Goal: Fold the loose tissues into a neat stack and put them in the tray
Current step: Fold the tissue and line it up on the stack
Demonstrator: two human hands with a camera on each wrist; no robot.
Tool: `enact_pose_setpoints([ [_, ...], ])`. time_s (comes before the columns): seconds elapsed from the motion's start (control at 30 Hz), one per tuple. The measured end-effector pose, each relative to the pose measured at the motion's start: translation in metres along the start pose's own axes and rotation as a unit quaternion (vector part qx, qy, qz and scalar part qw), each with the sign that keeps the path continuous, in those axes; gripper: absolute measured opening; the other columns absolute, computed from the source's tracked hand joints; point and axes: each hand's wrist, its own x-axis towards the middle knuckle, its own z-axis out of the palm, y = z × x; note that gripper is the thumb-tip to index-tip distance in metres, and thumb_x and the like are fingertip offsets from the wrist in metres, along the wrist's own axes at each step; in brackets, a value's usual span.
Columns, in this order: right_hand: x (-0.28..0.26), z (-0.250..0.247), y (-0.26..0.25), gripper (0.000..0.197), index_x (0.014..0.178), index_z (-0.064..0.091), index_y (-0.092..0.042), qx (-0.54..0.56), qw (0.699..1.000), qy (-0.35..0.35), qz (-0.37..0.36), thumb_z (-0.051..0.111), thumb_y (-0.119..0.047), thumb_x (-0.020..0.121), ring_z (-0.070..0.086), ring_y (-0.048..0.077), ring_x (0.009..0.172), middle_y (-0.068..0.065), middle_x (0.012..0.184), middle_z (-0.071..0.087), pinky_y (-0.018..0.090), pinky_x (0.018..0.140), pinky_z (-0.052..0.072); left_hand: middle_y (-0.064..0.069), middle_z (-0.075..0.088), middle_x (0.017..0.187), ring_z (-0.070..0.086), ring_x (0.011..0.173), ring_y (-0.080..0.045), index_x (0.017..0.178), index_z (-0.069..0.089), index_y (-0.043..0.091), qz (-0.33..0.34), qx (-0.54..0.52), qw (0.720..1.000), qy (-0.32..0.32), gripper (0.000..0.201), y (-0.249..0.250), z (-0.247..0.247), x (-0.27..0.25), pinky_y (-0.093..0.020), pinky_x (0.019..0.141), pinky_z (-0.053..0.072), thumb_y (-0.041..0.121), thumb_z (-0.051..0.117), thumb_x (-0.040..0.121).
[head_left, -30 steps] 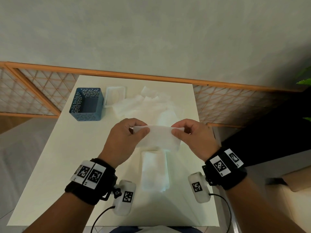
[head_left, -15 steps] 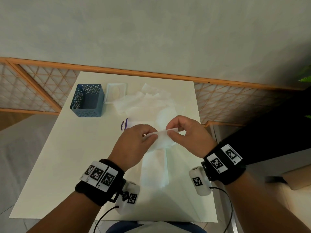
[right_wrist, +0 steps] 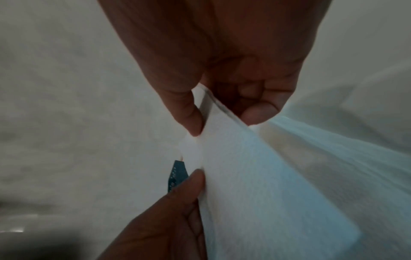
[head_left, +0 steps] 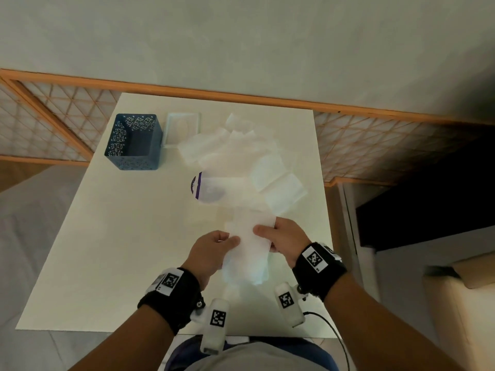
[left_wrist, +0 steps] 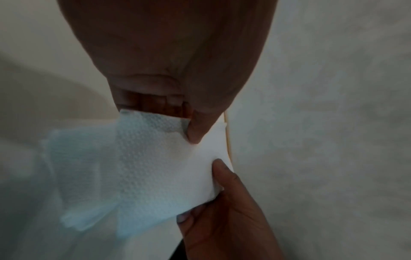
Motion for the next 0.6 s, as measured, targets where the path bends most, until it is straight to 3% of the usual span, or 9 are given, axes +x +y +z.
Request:
enact_pose_setpoints([
  [0.07, 0.01, 0.003, 0.011, 0.021, 0.101, 0.078, -0.012, -0.054, 0.998, 0.028, -0.004, 0.078, -0.025, 0.085, 0.076, 0.029, 0.096, 0.006, 0.098, 0.08, 0.046, 0.084, 0.064, -0.006, 0.07, 0.072, 0.06, 0.064, -0.021, 0.08, 0.07, 0.013, 0.014, 0.047, 0.999, 0.015, 0.022, -0.012, -0.001, 0.006, -0.04, 0.072, 0.052, 0.028, 0.079, 0.093],
  [0.13, 0.021, 0.004, 0.015, 0.021, 0.081, 0.071, -0.011, -0.157, 0.986, 0.048, -0.017, 0.076, -0.03, 0.085, 0.071, 0.028, 0.076, 0.006, 0.08, 0.074, 0.037, 0.072, 0.06, -0.008, 0.069, 0.066, 0.06, 0.06, -0.018, 0.076, 0.072, 0.01, 0.018, 0.093, 0.995, 0.034, 0.024, -0.019, -0.002, 0.01, -0.038, 0.07, 0.05, 0.026, 0.077, 0.094],
  [0.2, 0.029, 0.006, 0.017, 0.029, 0.07, 0.058, -0.013, -0.236, 0.969, 0.068, -0.026, 0.072, -0.027, 0.091, 0.054, 0.021, 0.062, 0.001, 0.067, 0.058, 0.026, 0.057, 0.045, -0.013, 0.076, 0.075, 0.066, 0.063, -0.018, 0.079, 0.075, 0.009, 0.004, 0.108, 0.993, 0.049, 0.02, -0.025, -0.004, 0.013, -0.039, 0.071, 0.051, 0.025, 0.078, 0.092],
  [0.27, 0.035, 0.007, 0.019, 0.019, 0.08, 0.064, -0.012, -0.257, 0.962, 0.08, -0.034, 0.071, -0.024, 0.093, 0.055, 0.017, 0.068, -0.002, 0.072, 0.06, 0.024, 0.059, 0.043, -0.012, 0.077, 0.076, 0.067, 0.064, -0.018, 0.08, 0.075, 0.008, -0.003, 0.116, 0.991, 0.069, 0.02, -0.029, -0.006, 0.015, -0.037, 0.07, 0.053, 0.024, 0.08, 0.09],
  [0.37, 0.044, 0.009, 0.024, 0.011, 0.095, 0.065, -0.016, -0.27, 0.959, 0.084, -0.026, 0.071, -0.024, 0.092, 0.061, 0.017, 0.081, -0.005, 0.084, 0.064, 0.029, 0.074, 0.05, -0.004, 0.074, 0.066, 0.062, 0.061, -0.015, 0.078, 0.073, 0.009, 0.005, 0.156, 0.984, 0.087, 0.021, -0.031, -0.008, 0.02, -0.032, 0.066, 0.051, 0.025, 0.08, 0.09],
  [0.43, 0.048, 0.01, 0.03, 0.011, 0.093, 0.062, -0.018, -0.284, 0.955, 0.087, -0.013, 0.07, -0.025, 0.091, 0.061, 0.018, 0.082, -0.007, 0.083, 0.062, 0.031, 0.078, 0.051, -0.003, 0.074, 0.065, 0.063, 0.061, -0.016, 0.078, 0.073, 0.01, 0.004, 0.179, 0.98, 0.09, 0.023, -0.033, -0.008, 0.023, -0.032, 0.067, 0.052, 0.027, 0.08, 0.09],
  [0.6, 0.057, 0.01, 0.036, 0.02, 0.085, 0.058, -0.023, -0.323, 0.942, 0.09, 0.011, 0.074, -0.034, 0.088, 0.061, 0.018, 0.08, -0.007, 0.082, 0.062, 0.03, 0.072, 0.05, 0.001, 0.074, 0.068, 0.068, 0.069, -0.022, 0.075, 0.069, 0.013, -0.015, 0.21, 0.973, 0.092, 0.025, -0.039, -0.007, 0.032, -0.039, 0.074, 0.056, 0.031, 0.081, 0.088],
])
